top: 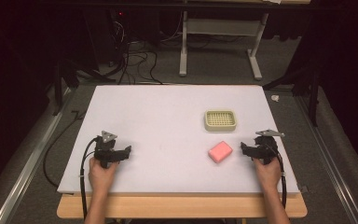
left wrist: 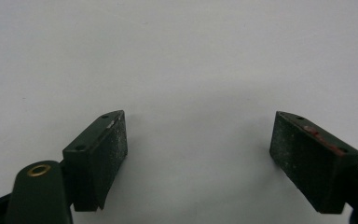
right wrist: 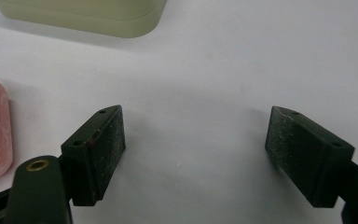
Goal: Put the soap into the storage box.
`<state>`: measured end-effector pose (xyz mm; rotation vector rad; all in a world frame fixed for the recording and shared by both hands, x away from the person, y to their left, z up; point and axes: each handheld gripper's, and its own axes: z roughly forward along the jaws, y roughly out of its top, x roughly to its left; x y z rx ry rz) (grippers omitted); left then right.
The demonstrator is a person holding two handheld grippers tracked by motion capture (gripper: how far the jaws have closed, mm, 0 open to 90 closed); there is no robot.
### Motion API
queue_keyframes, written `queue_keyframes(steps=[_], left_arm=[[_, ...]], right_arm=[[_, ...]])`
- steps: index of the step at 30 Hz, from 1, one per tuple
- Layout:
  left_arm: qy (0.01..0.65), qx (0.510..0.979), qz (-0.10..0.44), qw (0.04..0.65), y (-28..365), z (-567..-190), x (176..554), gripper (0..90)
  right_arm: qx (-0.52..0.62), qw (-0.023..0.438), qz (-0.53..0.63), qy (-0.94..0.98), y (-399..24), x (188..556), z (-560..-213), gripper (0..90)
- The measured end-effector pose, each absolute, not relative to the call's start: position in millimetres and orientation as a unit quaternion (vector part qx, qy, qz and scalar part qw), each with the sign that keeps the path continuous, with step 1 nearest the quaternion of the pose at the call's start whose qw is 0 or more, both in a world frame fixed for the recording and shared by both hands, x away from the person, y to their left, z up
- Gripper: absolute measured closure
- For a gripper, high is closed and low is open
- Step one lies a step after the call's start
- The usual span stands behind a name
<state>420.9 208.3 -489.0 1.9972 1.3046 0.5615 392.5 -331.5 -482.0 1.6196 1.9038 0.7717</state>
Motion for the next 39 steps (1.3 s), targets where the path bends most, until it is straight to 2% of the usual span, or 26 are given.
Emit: queue_keyframes(steps=[27,35,39], left_arm=[[0.501,0.766,0.216,0.339,208.2,-489.1,421.0,19.5],[0.502,0.766,0.216,0.339,208.2,-489.2,421.0,19.5],[0.501,0.766,0.216,0.339,208.2,-489.1,421.0,19.5]], right_arm=[[0.599,0.257,0.284,0.703,-331.7,393.2,-481.5,20.3],[0.596,0.248,0.287,0.708,-331.8,393.8,-481.2,14.6],[0.596,0.243,0.286,0.71,-330.1,391.9,-479.9,14.5]])
